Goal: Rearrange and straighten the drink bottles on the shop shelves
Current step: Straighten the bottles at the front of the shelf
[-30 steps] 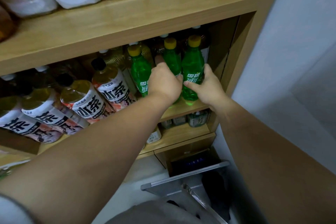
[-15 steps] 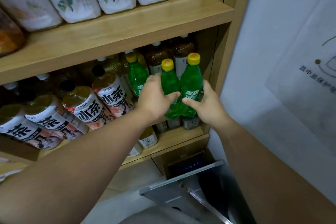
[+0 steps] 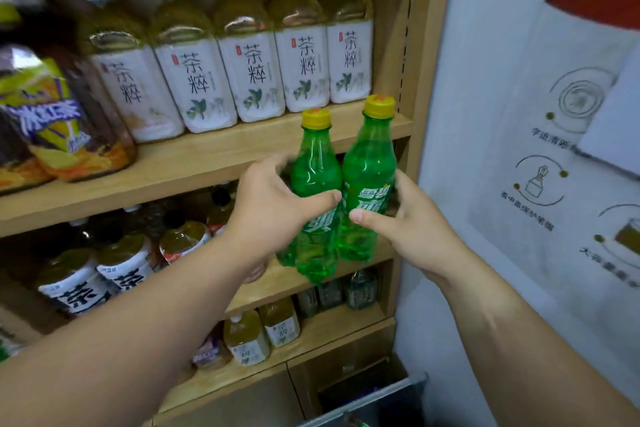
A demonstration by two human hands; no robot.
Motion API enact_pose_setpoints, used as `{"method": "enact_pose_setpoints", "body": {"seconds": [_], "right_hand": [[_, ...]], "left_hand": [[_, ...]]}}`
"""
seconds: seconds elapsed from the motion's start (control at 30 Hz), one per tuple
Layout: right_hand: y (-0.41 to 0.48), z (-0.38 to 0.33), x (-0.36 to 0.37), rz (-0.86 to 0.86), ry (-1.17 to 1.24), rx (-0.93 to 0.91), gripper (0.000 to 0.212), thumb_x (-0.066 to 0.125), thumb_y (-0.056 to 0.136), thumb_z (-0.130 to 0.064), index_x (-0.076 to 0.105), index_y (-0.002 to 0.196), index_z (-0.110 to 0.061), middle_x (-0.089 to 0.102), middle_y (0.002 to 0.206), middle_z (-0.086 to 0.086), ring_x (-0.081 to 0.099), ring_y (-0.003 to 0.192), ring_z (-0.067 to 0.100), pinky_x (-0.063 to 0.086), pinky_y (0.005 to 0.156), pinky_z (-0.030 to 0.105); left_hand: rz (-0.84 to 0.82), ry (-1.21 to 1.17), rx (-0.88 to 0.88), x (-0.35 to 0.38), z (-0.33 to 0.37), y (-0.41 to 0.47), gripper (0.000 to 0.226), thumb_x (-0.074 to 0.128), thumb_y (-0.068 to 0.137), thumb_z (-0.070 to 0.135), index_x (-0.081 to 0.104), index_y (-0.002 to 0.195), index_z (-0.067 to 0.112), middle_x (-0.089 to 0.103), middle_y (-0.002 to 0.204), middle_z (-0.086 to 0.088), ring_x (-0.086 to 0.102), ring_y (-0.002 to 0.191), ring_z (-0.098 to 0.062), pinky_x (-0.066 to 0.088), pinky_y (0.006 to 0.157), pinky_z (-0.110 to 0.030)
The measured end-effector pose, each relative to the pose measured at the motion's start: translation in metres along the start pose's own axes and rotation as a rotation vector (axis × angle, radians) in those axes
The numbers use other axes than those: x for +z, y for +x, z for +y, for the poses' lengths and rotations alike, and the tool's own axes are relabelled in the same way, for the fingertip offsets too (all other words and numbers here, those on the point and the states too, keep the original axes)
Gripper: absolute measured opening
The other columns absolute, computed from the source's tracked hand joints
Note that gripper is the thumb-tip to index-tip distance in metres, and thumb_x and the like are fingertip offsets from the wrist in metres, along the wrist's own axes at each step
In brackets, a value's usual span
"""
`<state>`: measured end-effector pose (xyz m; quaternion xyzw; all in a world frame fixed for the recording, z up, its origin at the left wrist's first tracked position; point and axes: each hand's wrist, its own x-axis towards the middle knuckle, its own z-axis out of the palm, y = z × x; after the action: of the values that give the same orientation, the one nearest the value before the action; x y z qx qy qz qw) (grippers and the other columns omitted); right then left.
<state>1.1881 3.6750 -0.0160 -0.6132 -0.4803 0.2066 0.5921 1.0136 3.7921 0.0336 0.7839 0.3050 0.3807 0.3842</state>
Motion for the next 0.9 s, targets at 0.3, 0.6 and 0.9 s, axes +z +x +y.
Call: {"method": "enact_pose_setpoints", "body": {"seconds": [0.3,0.6,0.9], "right_hand": [[0.047,-0.128,-0.007,0.051,0.0,-0.286,0.063,0.071,0.079,-0.06,0.051,0.138,-0.047,0.065,0.132,-0.025,0.06,0.123,-0.002,0.053,0.103,0.041],[0.091,-0.227,-0.014,0.074,-0.017,-0.474,0.043,0.074,0.094,-0.032,0.056,0.132,-0.04,0.069,0.122,-0.027,0.063,0.113,-0.008,0.052,0.093,0.027],[0.101,-0.192,0.003,-0.001,-0.118,-0.343,0.05,0.076,0.091,-0.038,0.053,0.136,-0.038,0.067,0.127,-0.023,0.061,0.119,-0.003,0.051,0.103,0.04]], "left_hand": [[0.138,-0.038,0.326,-0.063,0.111,0.048,0.042,0.082,0.059,0.052,0.073,0.096,0.033,0.075,0.094,0.006,0.073,0.084,-0.008,0.061,0.072,-0.035],[0.259,0.009,0.471,-0.121,0.189,0.077,0.039,0.079,0.064,0.058,0.074,0.097,0.038,0.077,0.094,0.019,0.073,0.087,-0.001,0.062,0.081,-0.039],[0.254,0.047,0.328,-0.12,0.141,0.083,0.05,0.079,0.064,0.061,0.074,0.105,0.032,0.078,0.097,0.01,0.074,0.09,-0.011,0.061,0.083,-0.049]]}}
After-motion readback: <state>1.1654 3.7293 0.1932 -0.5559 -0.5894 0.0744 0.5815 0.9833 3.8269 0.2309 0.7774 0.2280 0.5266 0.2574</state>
